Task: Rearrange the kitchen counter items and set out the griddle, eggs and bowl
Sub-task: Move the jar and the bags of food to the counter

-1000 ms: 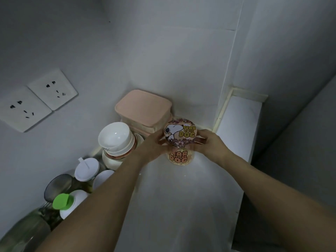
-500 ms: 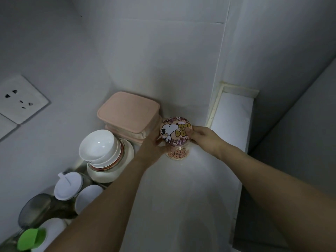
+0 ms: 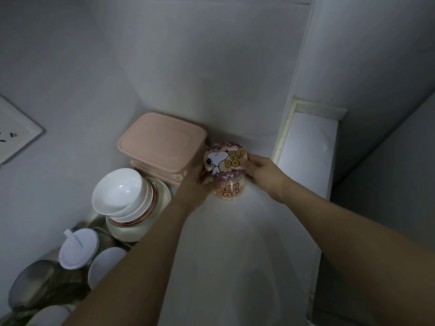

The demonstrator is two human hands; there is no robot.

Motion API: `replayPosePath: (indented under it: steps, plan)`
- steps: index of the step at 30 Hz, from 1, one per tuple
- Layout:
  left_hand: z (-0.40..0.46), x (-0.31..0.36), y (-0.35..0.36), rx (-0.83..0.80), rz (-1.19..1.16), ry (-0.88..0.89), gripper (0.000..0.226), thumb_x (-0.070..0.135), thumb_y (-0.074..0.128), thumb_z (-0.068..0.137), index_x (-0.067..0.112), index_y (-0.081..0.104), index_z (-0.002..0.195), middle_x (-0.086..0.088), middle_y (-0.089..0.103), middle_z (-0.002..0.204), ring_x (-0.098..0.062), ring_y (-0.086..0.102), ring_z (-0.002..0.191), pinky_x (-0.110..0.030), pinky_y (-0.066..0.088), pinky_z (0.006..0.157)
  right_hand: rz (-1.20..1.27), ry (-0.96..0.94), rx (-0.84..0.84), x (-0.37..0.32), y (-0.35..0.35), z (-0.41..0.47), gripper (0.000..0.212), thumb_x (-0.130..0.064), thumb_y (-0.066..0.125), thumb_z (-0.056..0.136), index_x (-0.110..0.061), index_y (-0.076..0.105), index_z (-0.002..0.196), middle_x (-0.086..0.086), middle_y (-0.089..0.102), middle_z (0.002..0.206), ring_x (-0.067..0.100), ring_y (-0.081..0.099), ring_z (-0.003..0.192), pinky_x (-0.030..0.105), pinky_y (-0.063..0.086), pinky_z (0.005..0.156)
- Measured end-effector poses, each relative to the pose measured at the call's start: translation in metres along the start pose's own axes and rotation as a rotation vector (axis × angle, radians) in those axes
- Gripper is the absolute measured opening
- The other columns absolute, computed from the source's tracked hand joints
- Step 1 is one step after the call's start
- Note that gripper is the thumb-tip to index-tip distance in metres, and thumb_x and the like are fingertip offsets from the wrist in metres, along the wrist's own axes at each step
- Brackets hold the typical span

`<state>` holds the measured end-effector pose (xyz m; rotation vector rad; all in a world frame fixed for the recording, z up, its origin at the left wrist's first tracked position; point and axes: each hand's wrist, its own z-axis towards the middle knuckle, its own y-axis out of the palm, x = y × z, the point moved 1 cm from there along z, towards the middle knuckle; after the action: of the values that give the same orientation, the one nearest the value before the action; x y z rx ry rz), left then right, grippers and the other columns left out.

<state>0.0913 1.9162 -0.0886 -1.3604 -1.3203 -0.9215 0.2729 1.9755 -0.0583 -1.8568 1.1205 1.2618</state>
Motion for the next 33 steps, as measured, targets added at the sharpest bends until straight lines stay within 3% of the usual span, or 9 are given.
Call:
replayPosePath:
  steps: [8, 14, 16, 20, 23, 25, 26, 31, 33]
  plan:
    - [0.006, 0.001, 0.003, 0.027, -0.049, 0.043, 0.075, -0.011, 0.071, 0.078, 0.012, 0.041, 0.143, 0.001, 0.055, 0.139, 0.004, 0.057, 0.115, -0.018, 0.049, 0.093, 0.035, 0.052, 0.036, -0.009, 0.008, 0.007, 0.031, -0.025, 0.042, 0.103, -0.018, 0.055, 0.130, 0.002, 0.064, 0.116, 0.025, 0.058, 0.113, 0.044, 0.044, 0.104]
    - [0.006, 0.000, 0.005, 0.051, -0.059, 0.020, 0.066, -0.011, 0.070, 0.078, 0.014, 0.048, 0.135, 0.003, 0.061, 0.127, 0.004, 0.062, 0.102, -0.017, 0.050, 0.086, 0.038, 0.064, 0.013, -0.008, 0.007, 0.006, 0.033, -0.028, 0.041, 0.103, -0.019, 0.053, 0.132, 0.002, 0.064, 0.121, 0.026, 0.056, 0.120, 0.043, 0.043, 0.105]
    - [0.007, -0.001, 0.003, 0.048, -0.050, 0.003, 0.062, -0.010, 0.071, 0.078, 0.014, 0.051, 0.132, 0.004, 0.063, 0.122, 0.003, 0.061, 0.099, -0.019, 0.049, 0.086, 0.028, 0.076, 0.009, -0.009, 0.007, 0.006, 0.034, -0.027, 0.040, 0.103, -0.018, 0.052, 0.134, 0.002, 0.062, 0.122, 0.024, 0.057, 0.118, 0.037, 0.047, 0.101]
    - [0.005, 0.004, 0.004, 0.046, -0.004, -0.005, 0.060, -0.009, 0.071, 0.078, 0.013, 0.051, 0.130, 0.004, 0.062, 0.123, 0.008, 0.061, 0.100, -0.015, 0.048, 0.085, 0.045, 0.072, -0.016, -0.015, 0.008, -0.003, 0.037, -0.023, 0.040, 0.103, -0.013, 0.047, 0.138, 0.001, 0.060, 0.122, 0.007, 0.056, 0.098, 0.008, 0.047, 0.071]
    - [-0.001, 0.005, 0.005, 0.079, 0.061, -0.003, 0.054, -0.001, 0.073, 0.079, 0.026, 0.055, 0.121, 0.007, 0.064, 0.113, 0.003, 0.060, 0.099, -0.025, 0.049, 0.091, 0.012, 0.084, 0.039, -0.013, 0.008, -0.012, 0.045, -0.028, 0.038, 0.104, -0.014, 0.035, 0.146, 0.002, 0.049, 0.141, 0.015, 0.047, 0.125, 0.019, 0.035, 0.094]
    - [-0.011, 0.008, 0.007, 0.116, 0.122, 0.003, 0.057, 0.004, 0.072, 0.079, 0.029, 0.055, 0.128, 0.006, 0.063, 0.122, -0.008, 0.057, 0.113, -0.035, 0.045, 0.102, -0.038, 0.108, 0.110, -0.006, 0.006, -0.021, 0.052, -0.035, 0.034, 0.104, -0.016, 0.025, 0.151, 0.004, 0.033, 0.153, 0.022, 0.030, 0.141, 0.030, 0.026, 0.108]
    - [-0.018, 0.011, 0.008, 0.130, 0.151, 0.015, 0.061, 0.003, 0.070, 0.081, 0.026, 0.052, 0.134, 0.005, 0.062, 0.128, -0.011, 0.055, 0.119, -0.034, 0.043, 0.104, -0.079, 0.113, 0.138, -0.003, 0.004, -0.029, 0.054, -0.039, 0.033, 0.103, -0.017, 0.022, 0.152, 0.004, 0.028, 0.156, 0.023, 0.025, 0.143, 0.035, 0.023, 0.113]
    - [-0.053, 0.029, 0.016, 0.138, 0.331, 0.063, 0.065, 0.011, 0.063, 0.090, 0.025, 0.038, 0.149, 0.006, 0.051, 0.142, -0.012, 0.046, 0.130, -0.010, 0.038, 0.095, -0.125, 0.135, 0.149, 0.009, -0.001, -0.062, 0.055, -0.042, 0.034, 0.102, -0.017, 0.026, 0.151, 0.002, 0.023, 0.158, 0.023, 0.022, 0.144, 0.037, 0.018, 0.117]
    - [-0.070, 0.036, 0.016, 0.169, 0.421, 0.076, 0.063, 0.021, 0.062, 0.092, 0.029, 0.037, 0.149, 0.001, 0.053, 0.142, -0.017, 0.048, 0.129, -0.021, 0.040, 0.097, -0.146, 0.120, 0.137, 0.005, -0.001, -0.078, 0.054, -0.042, 0.033, 0.103, -0.018, 0.025, 0.151, 0.002, 0.022, 0.158, 0.022, 0.020, 0.145, 0.037, 0.016, 0.117]
